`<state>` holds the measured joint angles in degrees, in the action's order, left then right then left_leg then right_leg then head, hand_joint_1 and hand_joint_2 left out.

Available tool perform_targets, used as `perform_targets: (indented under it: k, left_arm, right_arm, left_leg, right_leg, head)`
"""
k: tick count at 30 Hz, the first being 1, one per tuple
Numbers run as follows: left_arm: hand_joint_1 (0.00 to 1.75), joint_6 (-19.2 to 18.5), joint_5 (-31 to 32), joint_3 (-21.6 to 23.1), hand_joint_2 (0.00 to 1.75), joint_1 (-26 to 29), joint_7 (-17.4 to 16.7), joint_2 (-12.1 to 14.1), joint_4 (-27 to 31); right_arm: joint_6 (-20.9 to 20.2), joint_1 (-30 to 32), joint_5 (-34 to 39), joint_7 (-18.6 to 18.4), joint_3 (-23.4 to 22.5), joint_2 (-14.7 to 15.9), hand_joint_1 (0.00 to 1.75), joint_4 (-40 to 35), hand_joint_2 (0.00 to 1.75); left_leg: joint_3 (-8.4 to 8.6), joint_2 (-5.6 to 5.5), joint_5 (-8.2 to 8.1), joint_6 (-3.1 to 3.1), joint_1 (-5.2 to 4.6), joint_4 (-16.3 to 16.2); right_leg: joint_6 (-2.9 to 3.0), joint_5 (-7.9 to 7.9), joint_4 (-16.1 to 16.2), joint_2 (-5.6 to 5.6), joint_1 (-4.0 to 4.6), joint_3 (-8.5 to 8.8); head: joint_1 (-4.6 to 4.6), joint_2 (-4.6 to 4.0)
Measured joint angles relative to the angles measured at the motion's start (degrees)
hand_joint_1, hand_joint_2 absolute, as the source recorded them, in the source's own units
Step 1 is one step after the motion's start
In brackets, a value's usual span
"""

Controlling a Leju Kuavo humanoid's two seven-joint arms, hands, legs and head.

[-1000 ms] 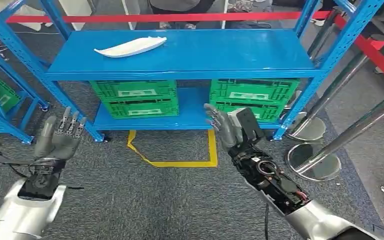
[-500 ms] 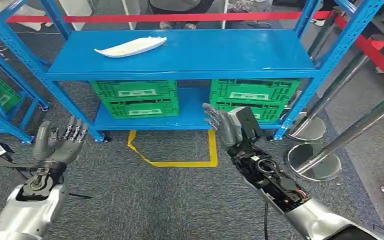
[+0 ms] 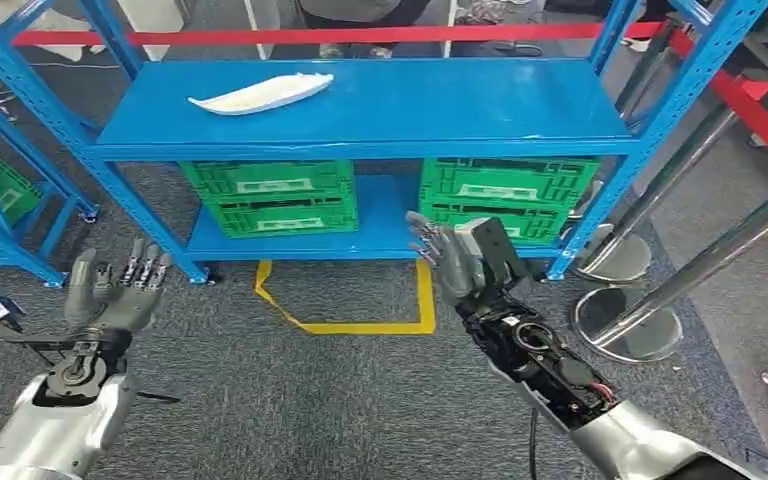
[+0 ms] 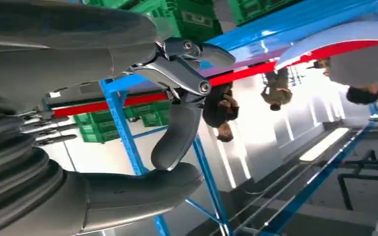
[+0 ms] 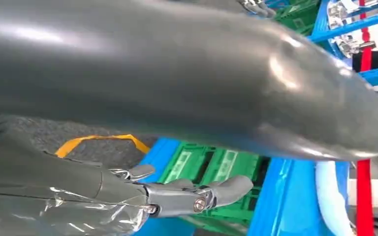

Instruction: Take the parts from the cabinet and place them on the table.

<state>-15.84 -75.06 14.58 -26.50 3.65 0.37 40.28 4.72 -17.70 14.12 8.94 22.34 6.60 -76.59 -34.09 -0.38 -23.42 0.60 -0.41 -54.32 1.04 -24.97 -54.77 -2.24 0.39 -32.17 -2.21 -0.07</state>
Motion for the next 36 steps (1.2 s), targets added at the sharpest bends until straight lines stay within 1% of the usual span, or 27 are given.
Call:
perform_targets:
  k: [3, 5, 7, 12, 14, 19, 21, 23, 24, 26, 27, 28, 29, 32, 36]
  left_arm:
    - [0.0, -1.5, 0.3, 0.0, 1.75, -0.3, 1.7, -0.1, 0.0]
    - [0.0, -1.5, 0.7, 0.0, 1.75, -0.8, 3.4, -0.2, -0.1]
    - [0.0, -1.3, 1.1, 0.1, 1.75, -1.2, 4.2, -0.2, -0.1]
    - [0.0, 0.7, 8.5, 1.4, 1.75, -2.5, 9.1, -0.2, -0.3]
    - [0.0, 1.1, 10.1, 1.5, 1.75, -3.1, 9.8, -0.2, -0.3]
    - [0.0, 1.6, 11.0, 2.0, 1.75, -4.1, 10.2, -0.2, -0.4]
    - [0.0, 3.9, 14.7, 2.6, 1.75, -4.4, 13.0, -0.2, -0.4]
    - [0.0, 6.4, 20.9, 3.1, 1.75, -4.6, 16.3, 0.0, -0.4]
    - [0.0, 7.8, 23.8, 3.1, 1.75, -4.7, 17.4, 0.2, -0.2]
    - [0.0, 12.1, 31.2, 3.1, 1.75, -4.6, 20.2, 0.6, 0.9]
    - [0.0, 14.8, 35.2, 3.1, 1.75, -4.6, 21.5, 0.8, 1.7]
    - [0.0, 17.2, 38.9, 3.1, 1.75, -4.5, 22.2, 1.0, 2.7]
    - [0.0, 18.6, 41.1, 3.1, 1.75, -4.4, 22.4, 1.3, 3.6]
    - [0.0, 20.4, 43.7, 3.1, 1.75, -4.0, 22.6, 1.8, 5.9]
    - [0.0, 24.7, 50.4, 3.1, 1.75, -2.8, 23.4, 2.6, 9.4]
  right_arm:
    - [0.7, 0.8, 0.0, 0.0, -0.2, 0.0, 0.0, -0.5, 0.0]
    - [0.9, 1.3, 0.3, 0.1, -0.5, 0.2, 0.0, -0.8, 0.0]
    - [1.1, 1.7, 0.8, 0.1, -1.0, 0.3, 0.0, -1.0, 0.0]
    - [2.6, 2.8, 1.4, -0.1, -1.5, 1.1, 0.0, -1.9, 0.0]
    - [2.9, 3.2, 1.9, -0.2, -1.6, 1.4, 0.0, -2.4, 0.0]
    - [3.1, 3.8, 1.9, -0.3, -1.8, 2.0, 0.0, -3.2, 0.0]
    - [3.5, 3.8, 1.9, -0.4, -1.9, 2.1, 0.0, -3.3, 0.0]
    - [4.1, 4.1, 2.1, -0.5, -1.9, 2.3, 0.0, -3.8, 0.0]
    - [4.4, 4.2, 2.1, -0.6, -1.9, 2.4, 0.0, -4.0, 0.0]
    - [5.1, 4.5, 2.1, -0.6, -1.9, 2.4, 0.0, -4.4, 0.0]
    - [5.2, 4.7, 2.1, -0.7, -1.9, 2.4, 0.0, -4.7, 0.0]
    - [5.4, 4.9, 2.1, -0.7, -1.9, 2.4, 0.0, -4.8, 0.0]
    - [5.4, 5.1, 2.1, -0.7, -1.9, 2.4, 0.0, -4.9, 0.0]
    - [5.3, 5.2, 2.1, -0.7, -1.9, 2.4, 0.0, -5.2, 0.0]
    - [4.8, 5.2, 2.1, -0.5, -1.9, 2.4, 0.0, -5.2, 0.0]
  left_leg:
    - [0.01, 0.0, 0.0, 0.0, 0.0, 0.0]
    - [0.0, 0.0, 0.0, 0.0, 0.0, 0.0]
    - [0.01, 0.01, 0.0, 0.0, 0.0, 0.0]
    - [0.02, 0.01, 0.0, 0.0, 0.0, 0.0]
    - [0.02, 0.01, 0.0, 0.0, 0.0, 0.0]
    - [0.02, 0.03, 0.0, 0.0, 0.0, 0.0]
    - [0.02, 0.03, 0.0, 0.0, 0.0, 0.0]
    - [0.01, 0.03, 0.0, 0.0, 0.0, 0.0]
    - [0.02, 0.02, 0.0, 0.0, 0.0, 0.0]
    - [0.02, 0.03, 0.0, 0.0, 0.01, 0.0]
    - [0.02, 0.03, 0.0, 0.0, 0.01, 0.0]
    - [0.02, 0.02, 0.0, 0.0, 0.01, 0.0]
    - [0.02, 0.02, 0.0, 0.0, 0.01, 0.0]
    - [0.02, 0.02, 0.0, 0.0, 0.01, 0.0]
    - [0.02, 0.03, 0.0, 0.0, 0.01, 0.0]
  right_leg:
    - [0.0, 0.0, 0.0, 0.0, 0.0, -0.01]
    - [0.0, 0.0, 0.0, 0.0, 0.0, -0.01]
    - [0.0, 0.0, 0.0, -0.01, 0.0, -0.01]
    - [0.0, 0.0, 0.0, 0.01, 0.0, 0.0]
    - [0.0, 0.01, 0.0, -0.02, 0.0, 0.0]
    - [-0.02, 0.02, 0.0, -0.06, 0.0, 0.0]
    - [-0.02, 0.02, 0.0, -0.05, 0.0, 0.0]
    - [-0.02, 0.02, 0.0, -0.05, 0.0, 0.0]
    - [-0.02, 0.02, 0.0, -0.06, 0.0, 0.0]
    - [-0.02, 0.02, 0.0, -0.07, 0.01, 0.0]
    - [-0.02, 0.02, 0.0, -0.06, 0.01, 0.0]
    - [-0.02, 0.02, 0.0, -0.06, 0.0, 0.01]
    - [-0.02, 0.02, 0.0, -0.05, 0.0, 0.01]
    - [-0.02, 0.02, 0.0, -0.03, 0.01, 0.01]
    - [-0.02, 0.02, 0.0, -0.05, 0.01, 0.01]
  head:
    - [0.02, 0.0]
    - [0.02, 0.0]
    - [0.02, 0.0]
    - [0.0, 0.0]
    - [0.02, 0.0]
    - [0.0, 0.0]
    - [0.0, 0.0]
    - [0.02, 0.0]
    - [0.02, 0.0]
    - [0.02, 0.0]
    - [0.0, 0.0]
    - [0.04, 0.0]
    - [0.0, 0.0]
    - [-0.02, 0.0]
    - [0.0, 0.0]
